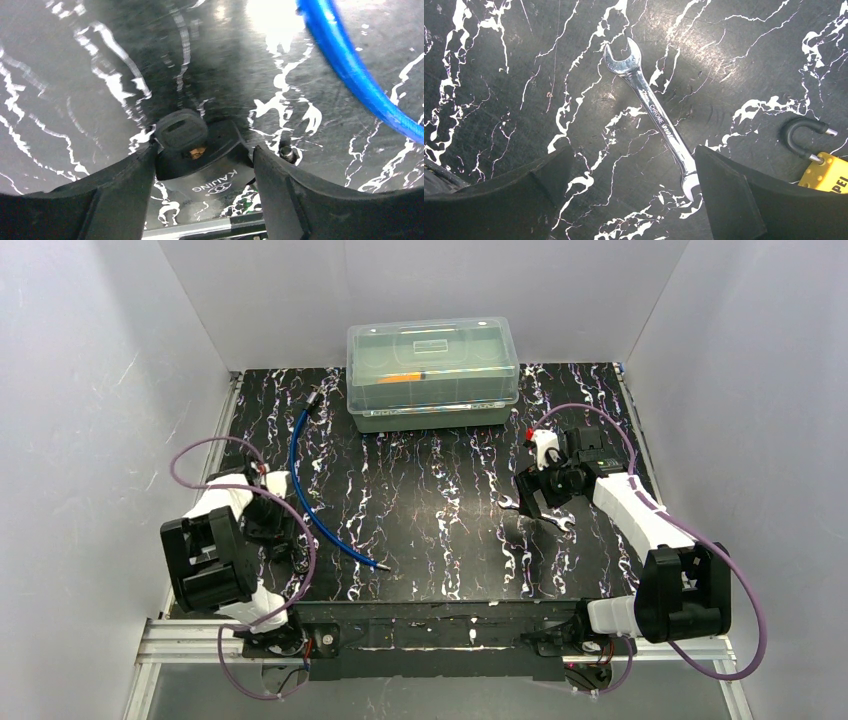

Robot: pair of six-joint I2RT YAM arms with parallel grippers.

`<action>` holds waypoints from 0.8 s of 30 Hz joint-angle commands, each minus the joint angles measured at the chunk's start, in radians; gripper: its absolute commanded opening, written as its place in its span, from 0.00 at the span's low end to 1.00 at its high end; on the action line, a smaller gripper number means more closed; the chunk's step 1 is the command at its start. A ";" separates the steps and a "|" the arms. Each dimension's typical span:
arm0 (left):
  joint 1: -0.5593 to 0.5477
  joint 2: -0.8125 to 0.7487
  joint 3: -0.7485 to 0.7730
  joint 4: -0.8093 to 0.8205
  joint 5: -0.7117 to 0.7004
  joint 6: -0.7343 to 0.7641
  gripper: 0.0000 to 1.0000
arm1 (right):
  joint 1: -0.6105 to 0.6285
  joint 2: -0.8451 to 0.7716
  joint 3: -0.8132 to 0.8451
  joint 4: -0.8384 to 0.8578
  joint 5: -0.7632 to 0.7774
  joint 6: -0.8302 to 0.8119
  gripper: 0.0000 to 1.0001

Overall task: Lock with the key
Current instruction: Pick up the lock from the center of the board.

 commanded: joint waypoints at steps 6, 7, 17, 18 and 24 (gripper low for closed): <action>-0.236 0.004 0.021 0.050 0.111 0.096 0.58 | 0.001 0.001 0.008 0.012 0.022 -0.004 1.00; -0.244 -0.004 0.023 0.050 0.110 0.112 0.58 | 0.001 0.000 0.009 0.011 0.022 -0.004 1.00; -0.247 -0.101 -0.060 -0.007 0.003 0.168 0.97 | 0.001 -0.009 0.028 -0.003 0.015 -0.006 1.00; -0.247 -0.106 -0.072 -0.003 0.000 0.160 0.97 | 0.001 -0.011 0.031 -0.003 0.013 -0.006 1.00; -0.247 -0.060 -0.101 0.036 0.002 0.117 0.82 | 0.001 -0.046 0.040 0.044 0.019 0.046 1.00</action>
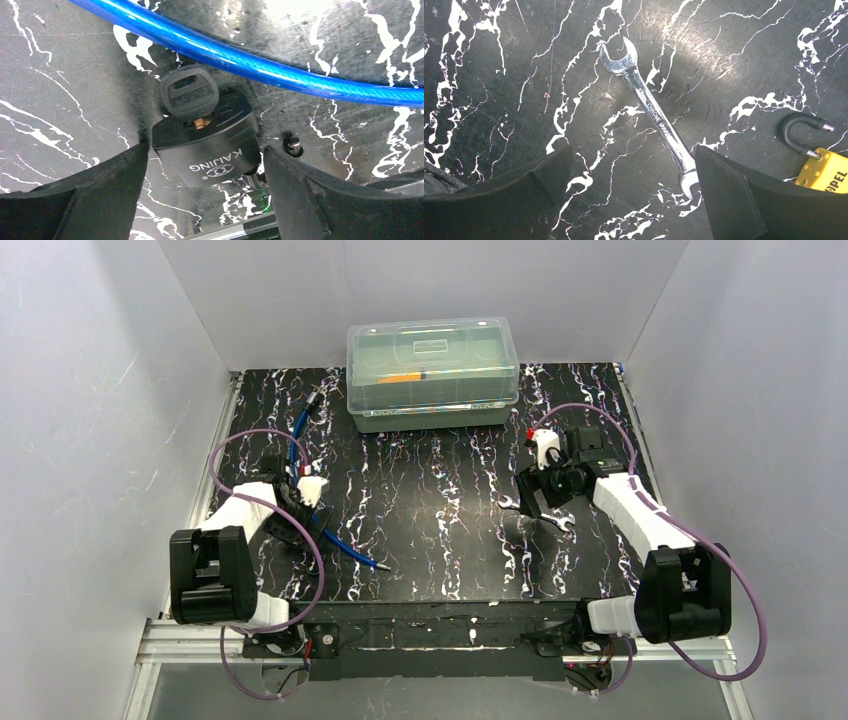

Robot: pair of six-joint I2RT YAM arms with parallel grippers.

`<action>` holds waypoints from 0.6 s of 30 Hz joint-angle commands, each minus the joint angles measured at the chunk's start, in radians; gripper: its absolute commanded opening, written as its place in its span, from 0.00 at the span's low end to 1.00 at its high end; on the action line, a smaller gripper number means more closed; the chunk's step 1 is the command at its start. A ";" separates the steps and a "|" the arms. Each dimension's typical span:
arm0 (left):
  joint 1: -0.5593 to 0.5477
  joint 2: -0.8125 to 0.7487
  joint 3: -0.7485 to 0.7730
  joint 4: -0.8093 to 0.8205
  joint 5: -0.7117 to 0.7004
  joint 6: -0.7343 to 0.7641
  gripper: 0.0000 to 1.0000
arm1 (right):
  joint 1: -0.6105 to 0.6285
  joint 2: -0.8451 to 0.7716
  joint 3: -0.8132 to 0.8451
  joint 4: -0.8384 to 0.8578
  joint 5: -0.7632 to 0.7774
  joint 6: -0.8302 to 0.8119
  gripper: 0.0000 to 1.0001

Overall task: Lock with the key
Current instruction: Pick up the lock from the center of the board.

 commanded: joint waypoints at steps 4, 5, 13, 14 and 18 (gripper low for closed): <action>0.000 0.017 -0.024 0.036 -0.005 -0.030 0.72 | 0.000 -0.075 0.045 0.096 -0.018 0.114 1.00; 0.000 0.008 -0.018 0.039 -0.002 -0.034 0.68 | 0.001 -0.078 0.049 0.107 -0.031 0.131 1.00; -0.007 -0.088 0.149 -0.094 0.112 0.106 0.39 | 0.001 -0.111 0.061 0.259 -0.186 0.295 1.00; -0.014 -0.099 0.167 -0.114 0.122 0.140 0.36 | 0.001 -0.110 0.062 0.283 -0.204 0.321 1.00; -0.071 -0.164 0.228 -0.201 0.183 0.269 0.33 | 0.001 -0.069 0.088 0.341 -0.303 0.439 1.00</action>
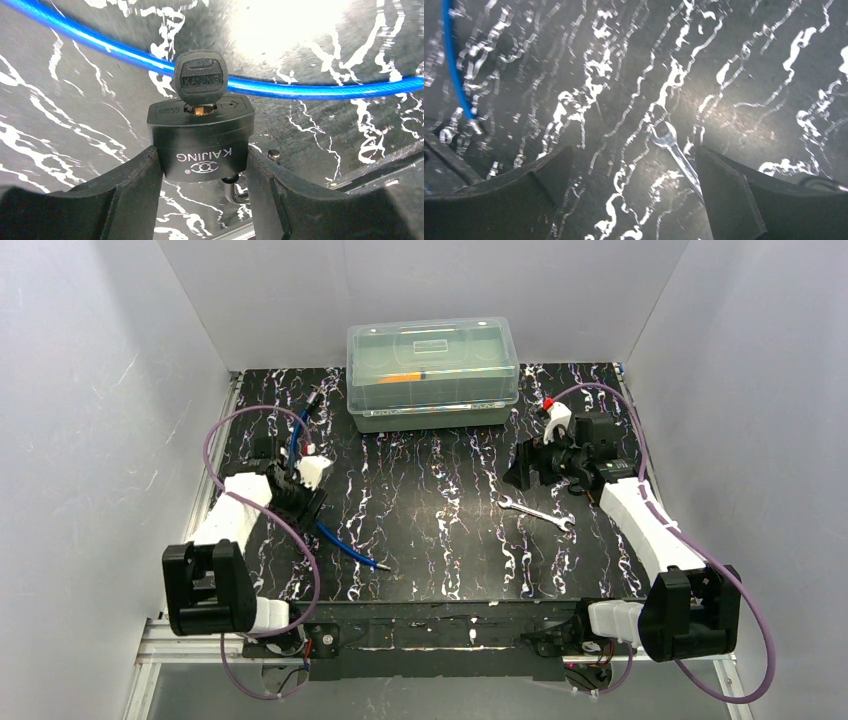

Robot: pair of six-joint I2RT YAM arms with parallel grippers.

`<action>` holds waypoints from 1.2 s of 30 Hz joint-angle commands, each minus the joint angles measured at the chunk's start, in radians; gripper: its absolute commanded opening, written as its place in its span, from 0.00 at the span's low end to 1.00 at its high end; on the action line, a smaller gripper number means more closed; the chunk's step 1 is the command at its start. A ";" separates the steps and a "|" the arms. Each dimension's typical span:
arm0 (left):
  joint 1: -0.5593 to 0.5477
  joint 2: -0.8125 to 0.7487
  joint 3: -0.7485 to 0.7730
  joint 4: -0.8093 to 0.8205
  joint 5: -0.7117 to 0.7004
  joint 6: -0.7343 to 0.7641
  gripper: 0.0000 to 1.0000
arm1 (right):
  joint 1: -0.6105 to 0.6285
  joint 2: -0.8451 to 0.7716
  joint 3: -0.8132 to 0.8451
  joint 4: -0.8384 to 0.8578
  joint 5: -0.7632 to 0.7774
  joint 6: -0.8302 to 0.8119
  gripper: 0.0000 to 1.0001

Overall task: Lock with the key
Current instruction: Pick up the lock from the center of the board, then lock the lock.

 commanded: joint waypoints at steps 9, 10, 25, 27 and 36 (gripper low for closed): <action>-0.423 -0.303 0.180 -0.193 0.080 0.445 0.34 | 0.131 0.150 0.065 0.248 -0.365 0.393 1.00; -0.468 -0.306 0.194 -0.200 0.067 0.454 0.34 | 0.159 0.161 0.063 0.265 -0.381 0.411 1.00; -0.817 -0.108 0.417 -0.156 -0.006 0.278 0.28 | 0.474 0.221 -0.030 0.742 -0.499 0.800 1.00; -0.820 -0.098 0.421 -0.142 -0.005 0.262 0.27 | 0.485 0.233 -0.044 0.783 -0.501 0.833 1.00; -0.844 -0.085 0.425 -0.100 -0.003 0.232 0.27 | 0.524 0.335 -0.053 1.009 -0.517 1.033 0.89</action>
